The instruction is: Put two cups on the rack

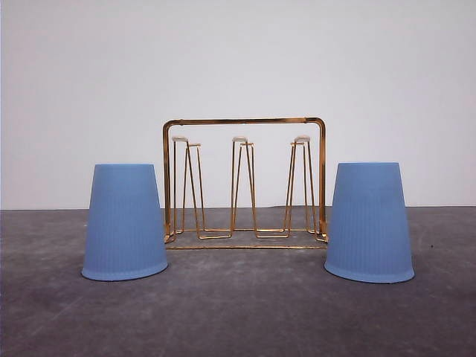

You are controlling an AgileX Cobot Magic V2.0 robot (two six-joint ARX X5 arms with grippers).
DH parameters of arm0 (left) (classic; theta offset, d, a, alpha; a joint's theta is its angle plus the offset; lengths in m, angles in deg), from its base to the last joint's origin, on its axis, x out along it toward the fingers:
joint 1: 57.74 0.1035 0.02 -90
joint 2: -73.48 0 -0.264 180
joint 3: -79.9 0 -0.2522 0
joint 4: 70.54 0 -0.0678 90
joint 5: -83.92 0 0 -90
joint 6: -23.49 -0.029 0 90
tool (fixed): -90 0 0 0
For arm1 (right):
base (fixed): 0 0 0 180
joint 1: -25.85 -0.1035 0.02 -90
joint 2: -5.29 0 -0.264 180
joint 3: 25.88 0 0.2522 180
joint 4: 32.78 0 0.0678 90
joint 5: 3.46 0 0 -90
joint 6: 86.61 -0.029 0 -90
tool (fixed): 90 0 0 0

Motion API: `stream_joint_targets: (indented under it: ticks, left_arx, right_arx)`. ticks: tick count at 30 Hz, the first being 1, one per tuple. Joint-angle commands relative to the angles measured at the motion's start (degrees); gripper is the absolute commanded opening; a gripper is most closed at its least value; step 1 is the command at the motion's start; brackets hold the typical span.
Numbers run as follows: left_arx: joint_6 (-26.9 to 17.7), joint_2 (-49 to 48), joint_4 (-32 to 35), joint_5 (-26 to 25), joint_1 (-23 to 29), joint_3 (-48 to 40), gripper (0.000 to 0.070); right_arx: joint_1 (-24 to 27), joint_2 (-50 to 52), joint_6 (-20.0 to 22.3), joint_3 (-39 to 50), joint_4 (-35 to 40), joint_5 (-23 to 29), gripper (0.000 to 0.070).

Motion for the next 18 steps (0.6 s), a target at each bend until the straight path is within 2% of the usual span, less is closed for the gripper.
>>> stream_joint_targets:
  ticks: [1, 8, 11, 14, 18]
  left_arx:
    - [-0.61, -0.02, 0.66, 0.09, 0.07, -0.02, 0.0000]
    - [0.04, -0.02, 0.99, 0.04, 0.07, -0.02, 0.0000]
    - [8.13, -0.02, 1.95, -0.15, 0.07, -0.02, 0.0000]
    - [16.68, -0.02, 3.20, -0.15, 0.07, -0.02, 0.0000]
    - [27.14, -0.02, 7.64, -0.13, 0.07, 0.19, 0.0000]
  right_arx:
    - [0.02, -0.02, -0.11, -0.17, 0.59, 0.04, 0.0000]
    - [0.02, -0.02, -0.11, -0.17, 0.61, 0.04, 0.0000]
    - [0.02, -0.02, -0.57, -0.17, 0.84, -0.02, 0.0000]
    - [0.02, -0.02, -6.43, -0.17, 1.70, -0.06, 0.0000]
    - [0.04, -0.02, -19.64, -0.97, 4.46, 0.05, 0.0000]
